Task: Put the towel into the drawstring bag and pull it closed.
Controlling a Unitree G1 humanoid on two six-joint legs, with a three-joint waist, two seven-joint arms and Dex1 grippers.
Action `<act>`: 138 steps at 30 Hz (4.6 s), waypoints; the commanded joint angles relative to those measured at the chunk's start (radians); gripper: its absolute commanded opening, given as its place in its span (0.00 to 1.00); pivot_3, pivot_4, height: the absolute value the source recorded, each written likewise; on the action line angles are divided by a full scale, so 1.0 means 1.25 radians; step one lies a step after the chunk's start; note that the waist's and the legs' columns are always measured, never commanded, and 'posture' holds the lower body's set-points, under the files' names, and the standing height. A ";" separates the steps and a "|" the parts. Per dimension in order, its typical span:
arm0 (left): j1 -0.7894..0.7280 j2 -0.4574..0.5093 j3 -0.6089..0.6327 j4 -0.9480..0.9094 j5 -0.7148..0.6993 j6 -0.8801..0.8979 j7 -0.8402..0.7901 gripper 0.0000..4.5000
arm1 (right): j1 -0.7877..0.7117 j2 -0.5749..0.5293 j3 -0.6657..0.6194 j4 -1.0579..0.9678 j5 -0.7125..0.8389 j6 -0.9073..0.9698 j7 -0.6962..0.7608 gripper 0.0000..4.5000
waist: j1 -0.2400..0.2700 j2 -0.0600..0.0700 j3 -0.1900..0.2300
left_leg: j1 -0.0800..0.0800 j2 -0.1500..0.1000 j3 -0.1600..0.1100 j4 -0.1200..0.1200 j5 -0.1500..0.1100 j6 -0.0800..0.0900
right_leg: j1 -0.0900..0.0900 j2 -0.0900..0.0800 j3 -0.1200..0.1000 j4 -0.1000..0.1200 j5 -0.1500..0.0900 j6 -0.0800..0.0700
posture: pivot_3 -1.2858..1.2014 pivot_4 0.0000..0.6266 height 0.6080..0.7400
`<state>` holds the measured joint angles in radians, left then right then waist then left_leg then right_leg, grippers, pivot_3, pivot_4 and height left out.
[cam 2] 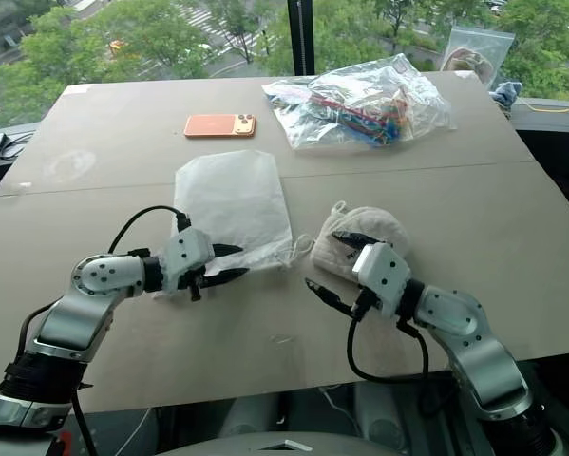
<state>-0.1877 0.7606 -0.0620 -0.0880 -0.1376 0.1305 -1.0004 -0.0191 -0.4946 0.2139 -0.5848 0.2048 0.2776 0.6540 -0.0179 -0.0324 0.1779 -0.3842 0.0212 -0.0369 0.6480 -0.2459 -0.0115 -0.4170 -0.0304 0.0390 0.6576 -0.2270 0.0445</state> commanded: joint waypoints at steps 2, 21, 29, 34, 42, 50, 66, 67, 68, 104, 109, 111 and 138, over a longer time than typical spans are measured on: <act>-0.023 -0.010 -0.017 0.027 0.049 -0.066 0.030 0.40 | 0.018 -0.003 -0.023 -0.055 0.003 0.002 -0.018 1.00 | 0.002 0.000 0.000 | 0.000 0.000 0.000 0.000 0.000 0.000 | 0.000 0.000 0.000 0.000 0.000 0.000 | 0.52 0.24 1.00; -0.223 -0.060 0.192 -0.009 -0.423 0.709 0.085 0.00 | 0.054 -0.031 -0.222 -0.051 0.064 0.153 -0.095 1.00 | -0.004 0.000 0.000 | 0.000 0.000 -0.002 0.002 0.000 0.000 | 0.001 0.001 -0.002 0.001 0.000 0.001 | 0.52 0.24 1.00; -0.248 -0.058 0.060 0.030 -0.069 0.122 0.155 0.00 | 0.001 0.030 -0.224 0.007 0.104 0.259 -0.156 1.00 | 0.004 0.000 0.000 | 0.000 0.000 -0.001 0.001 0.000 0.000 | 0.001 0.000 0.000 0.000 0.002 -0.003 | 0.52 0.24 1.00; -0.238 -0.081 0.069 0.031 -0.091 0.144 0.153 0.00 | -0.048 0.068 -0.218 0.091 0.129 0.397 -0.198 1.00 | 0.002 0.000 0.000 | 0.000 -0.001 0.000 0.001 0.000 0.000 | 0.001 0.000 0.001 0.000 0.002 -0.002 | 0.52 0.24 1.00; -0.240 -0.104 0.068 0.001 -0.116 0.199 0.148 0.00 | -0.122 0.031 -0.104 0.304 0.067 0.417 -0.140 1.00 | -0.009 -0.003 -0.002 | 0.002 0.000 0.000 0.001 0.000 0.000 | 0.003 0.000 0.001 0.000 0.001 0.000 | 0.52 0.24 1.00; -0.249 -0.111 0.093 -0.031 -0.168 0.307 0.171 0.00 | -0.146 -0.016 0.002 0.371 0.048 0.356 -0.001 0.54 | -0.020 -0.008 -0.005 | 0.004 0.001 0.000 0.002 0.000 0.000 | 0.004 0.002 0.001 0.002 0.001 0.001 | 0.52 0.24 1.00; -0.294 -0.117 0.057 -0.042 -0.244 0.488 0.176 0.00 | -0.034 -0.014 -0.082 -0.006 0.252 0.219 0.106 0.00 | -0.018 -0.004 -0.003 | 0.001 0.001 -0.001 0.001 0.000 0.000 | 0.002 0.002 0.001 0.000 0.001 0.001 | 0.52 0.24 1.00; -0.298 -0.119 0.048 -0.040 -0.242 0.489 0.174 0.00 | -0.040 -0.017 -0.079 -0.022 0.258 0.225 0.104 0.00 | -0.018 -0.004 -0.003 | 0.001 0.000 -0.001 0.001 0.000 0.000 | 0.002 0.002 0.001 0.000 0.000 0.001 | 0.52 0.24 1.00; -0.300 -0.120 0.038 -0.042 -0.242 0.486 0.166 0.00 | -0.057 -0.012 -0.074 -0.023 0.251 0.227 0.091 0.00 | -0.017 -0.004 -0.003 | 0.001 0.000 -0.001 0.001 0.000 0.000 | 0.002 0.002 0.001 0.000 0.000 0.001 | 0.52 0.24 1.00; -0.246 -0.099 -0.015 -0.126 -0.285 0.433 0.030 0.00 | -0.364 0.460 -0.065 0.487 0.162 0.231 -0.175 0.00 | -0.025 0.000 -0.001 | -0.005 0.000 -0.001 0.000 0.000 0.000 | -0.005 0.001 0.000 0.001 0.002 -0.002 | 0.52 0.24 1.00; -0.231 -0.101 -0.025 -0.109 -0.269 0.405 0.027 0.00 | -0.370 0.460 -0.079 0.571 0.132 0.137 -0.168 0.00 | -0.021 0.000 -0.001 | -0.009 0.000 -0.001 0.001 0.000 0.000 | -0.009 0.001 0.001 0.002 0.003 -0.002 | 0.52 0.24 1.00; -0.225 -0.101 -0.022 -0.095 -0.261 0.395 0.027 0.00 | -0.351 0.446 -0.109 0.538 0.177 0.140 -0.131 0.17 | -0.019 0.000 0.000 | -0.009 -0.001 -0.001 0.001 0.000 0.000 | -0.009 0.000 0.001 0.002 0.003 -0.002 | 0.52 0.24 1.00; -0.238 -0.119 -0.010 -0.084 -0.249 0.466 0.043 0.00 | -0.427 0.409 0.008 0.656 0.059 0.000 -0.061 0.02 | -0.022 0.001 0.000 | -0.010 0.000 -0.001 0.003 0.000 0.000 | -0.010 0.001 0.001 0.003 0.003 -0.002 | 0.52 0.24 1.00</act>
<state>-0.4945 0.6060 -0.0848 -0.1390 -0.4178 0.6915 -0.9420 -0.5146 -0.0035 0.2263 0.2402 0.2737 0.3558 0.5393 -0.0455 -0.0317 0.1777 -0.3966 0.0207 -0.0380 0.6510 -0.2458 -0.0115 -0.4293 -0.0290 0.0403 0.6615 -0.2235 0.0414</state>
